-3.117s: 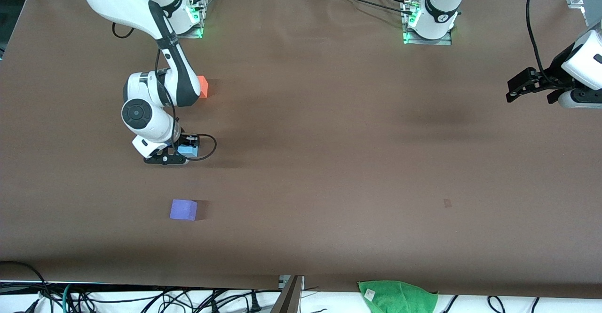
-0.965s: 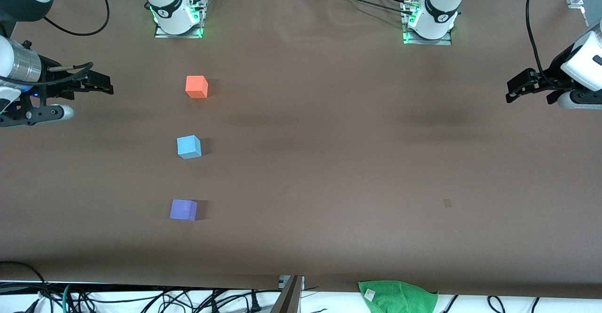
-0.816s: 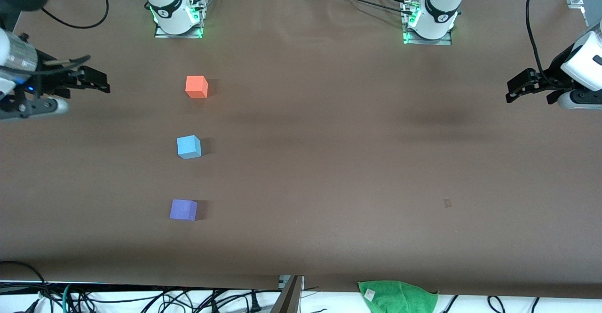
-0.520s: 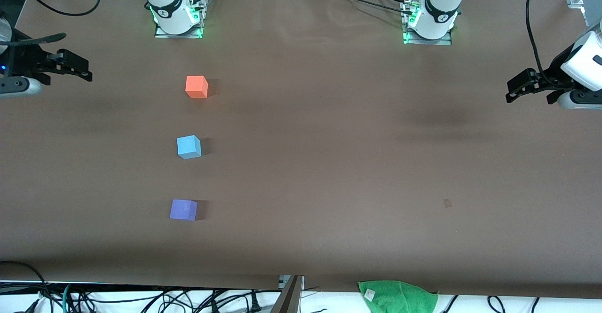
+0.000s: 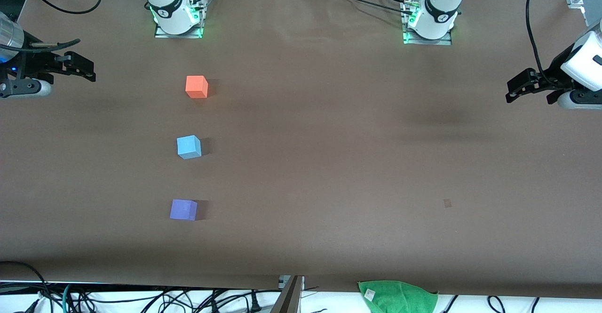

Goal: Place blue block between orange and purple blocks

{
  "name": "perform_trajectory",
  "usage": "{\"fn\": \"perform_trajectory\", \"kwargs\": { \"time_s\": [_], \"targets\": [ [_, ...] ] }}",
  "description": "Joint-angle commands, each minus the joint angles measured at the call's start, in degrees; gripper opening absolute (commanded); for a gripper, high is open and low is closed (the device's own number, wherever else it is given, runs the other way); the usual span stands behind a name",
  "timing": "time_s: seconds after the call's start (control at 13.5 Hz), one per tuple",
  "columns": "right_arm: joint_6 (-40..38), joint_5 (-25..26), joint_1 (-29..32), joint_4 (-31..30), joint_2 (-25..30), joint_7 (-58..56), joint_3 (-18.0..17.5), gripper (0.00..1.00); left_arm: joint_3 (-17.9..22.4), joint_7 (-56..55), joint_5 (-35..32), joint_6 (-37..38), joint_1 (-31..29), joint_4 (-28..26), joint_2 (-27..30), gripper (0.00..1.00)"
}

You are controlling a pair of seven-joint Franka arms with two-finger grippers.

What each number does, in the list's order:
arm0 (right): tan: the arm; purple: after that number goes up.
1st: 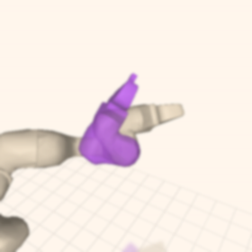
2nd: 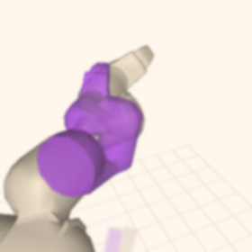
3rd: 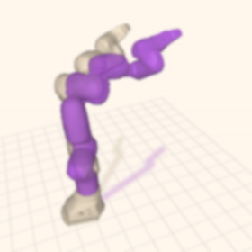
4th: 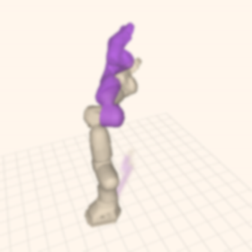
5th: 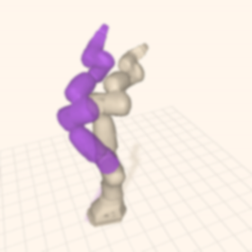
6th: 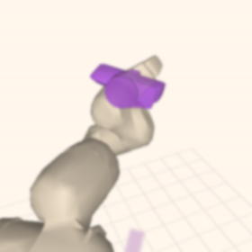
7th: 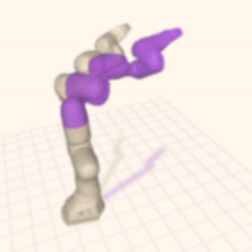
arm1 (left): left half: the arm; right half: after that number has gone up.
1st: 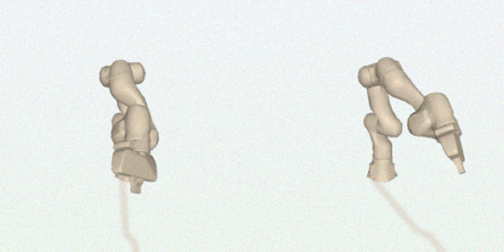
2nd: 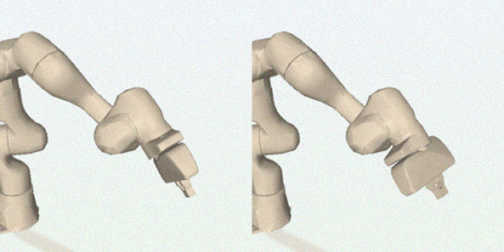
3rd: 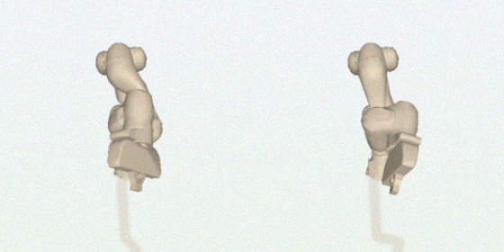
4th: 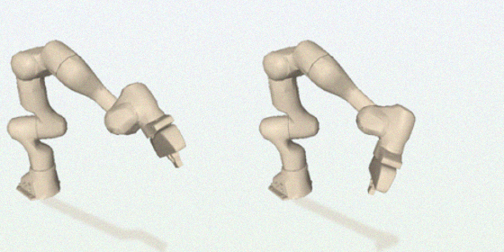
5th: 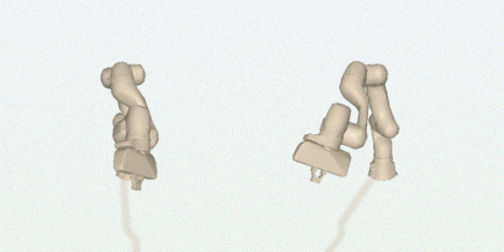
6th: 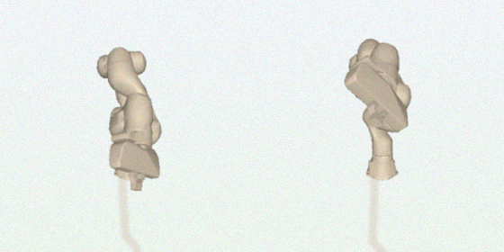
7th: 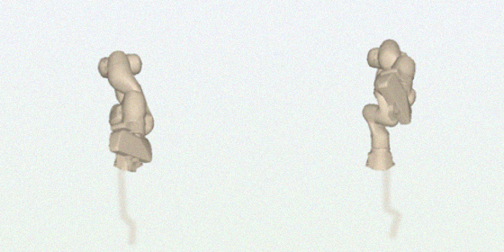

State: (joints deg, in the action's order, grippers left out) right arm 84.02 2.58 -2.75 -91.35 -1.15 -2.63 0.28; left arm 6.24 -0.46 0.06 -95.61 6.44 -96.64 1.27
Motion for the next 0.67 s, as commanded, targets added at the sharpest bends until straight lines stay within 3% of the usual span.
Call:
{"fn": "perform_trajectory", "kwargs": {
  "time_s": [0.0, 0.59],
  "targets": [
    [0.01, 0.15, 1.08, -0.06, -0.07, 1.57, -1.34, 1.00, -0.18, 0.64, -1.20, 1.04, -0.20, 1.54, -0.66, 1.00],
    [-0.08, -0.56, 0.90, 1.00, -0.26, 1.57, -1.25, 1.00, -0.26, 0.64, -1.29, 1.04, -0.20, 1.54, -0.75, 1.00]
  ]
}}
